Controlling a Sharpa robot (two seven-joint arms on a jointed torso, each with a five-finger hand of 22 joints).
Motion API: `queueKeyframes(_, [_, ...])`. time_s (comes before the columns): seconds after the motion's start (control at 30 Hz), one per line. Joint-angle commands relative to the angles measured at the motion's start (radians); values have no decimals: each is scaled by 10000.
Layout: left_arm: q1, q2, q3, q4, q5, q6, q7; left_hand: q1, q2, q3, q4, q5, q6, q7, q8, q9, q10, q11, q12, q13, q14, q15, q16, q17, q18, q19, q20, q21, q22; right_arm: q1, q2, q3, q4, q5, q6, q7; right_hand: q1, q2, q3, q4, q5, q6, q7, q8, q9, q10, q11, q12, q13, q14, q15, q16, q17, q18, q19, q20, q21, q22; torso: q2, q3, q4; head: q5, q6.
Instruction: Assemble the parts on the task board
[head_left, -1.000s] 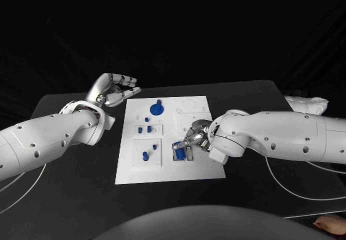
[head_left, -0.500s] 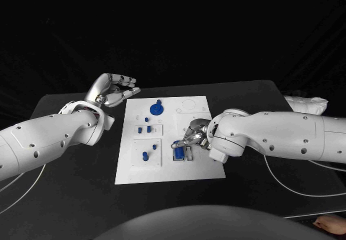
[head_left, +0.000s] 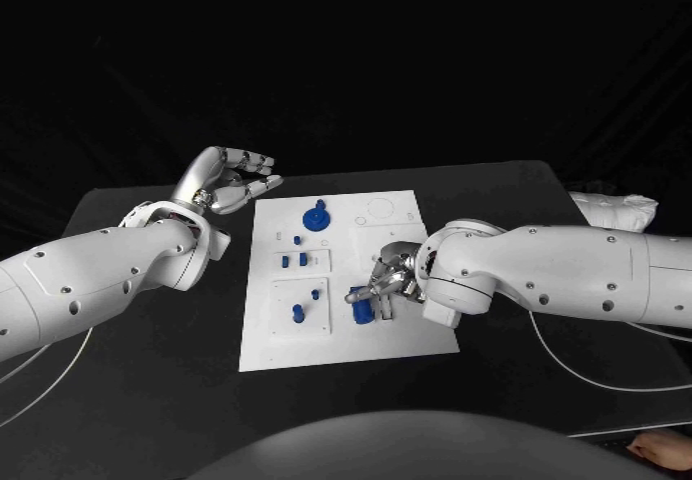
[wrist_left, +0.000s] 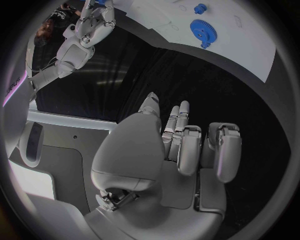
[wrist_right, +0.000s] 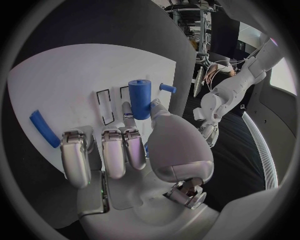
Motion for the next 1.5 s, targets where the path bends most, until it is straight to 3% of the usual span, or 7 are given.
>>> queueKeyframes(0.03, [5,20,7,4,-44,140,24,50,60,-52,23,40,-14,8,-30,-9,-4,-28,10,-1,617,-27,-31,1418,-75,1052,-83,24,2633,-30,-31,-33,-70,-453,608,-537,-114,-30,-57,56,-36,48,38,5,32,1039,50,28,2633,1061,65,41,2632,-67,1065,17,45,2634,-1,1,0,10,2])
queueKeyframes(0.53, [5,17,7,-1,-45,151,16,65,75,-56,21,50,-17,9,-32,-10,-7,-28,9,-2,616,-28,-31,1418,-75,1052,-83,24,2633,-30,-51,-33,-65,-587,723,-563,-286,134,-343,349,-28,16,48,-71,56,1039,50,28,2633,1061,72,41,2632,-67,1065,24,45,2634,-2,-2,-4,-7,2])
queueKeyframes(0.7, [5,12,7,4,-53,156,14,65,75,-56,21,50,-17,9,-32,-10,-7,-28,9,-2,616,-28,-31,1418,-75,1052,-83,24,2633,-31,-88,-33,-34,-474,335,-398,-7,338,-248,256,-18,156,-2,-16,103,1039,22,28,2633,1061,61,41,2632,-67,1065,26,45,2634,-1,2,-4,-4,2])
queueKeyframes(0.87, [5,0,7,9,-61,152,11,65,75,-56,21,50,-17,9,-32,-10,-7,-28,9,-2,616,-28,-31,1418,-75,1052,-83,24,2633,-32,-132,-33,1,162,-312,-142,830,580,46,-186,-5,535,-197,121,201,1039,-137,28,2633,1061,-50,41,2632,-67,1065,-49,45,2634,2,-3,-1,5,2])
queueKeyframes(1.1, [5,-12,6,15,-70,156,0,65,75,-56,21,50,-17,9,-32,-10,-7,-28,9,-2,616,-28,-31,1418,-75,1052,-83,24,2633,1,-308,-21,116,1380,-1206,231,1334,685,216,-440,62,712,-307,111,237,1039,-248,28,2633,1061,-140,41,2632,-67,1065,-143,45,2634,3,2,6,40,2])
queueKeyframes(1.3, [5,-13,6,-5,-76,148,-5,65,75,-56,21,50,-17,9,-32,-10,-7,-28,9,-2,616,-28,-31,1418,-75,1052,-83,24,2633,217,-582,4,295,2053,-1458,399,1457,669,247,-519,104,729,-320,86,239,1039,-264,28,2633,1061,-160,41,2632,-67,1065,-165,45,2634,-2,-6,2,42,2])
queueKeyframes(1.5, [5,16,5,-45,-79,158,-4,65,75,-56,21,50,-17,9,-32,-10,-7,-28,9,-2,616,-28,-31,1418,-75,1052,-83,24,2633,486,-797,17,398,2262,-1382,331,1471,634,231,-533,106,730,-314,72,239,1039,-264,28,2633,1061,-165,41,2632,-67,1065,-173,45,2634,-12,-11,-5,19,2])
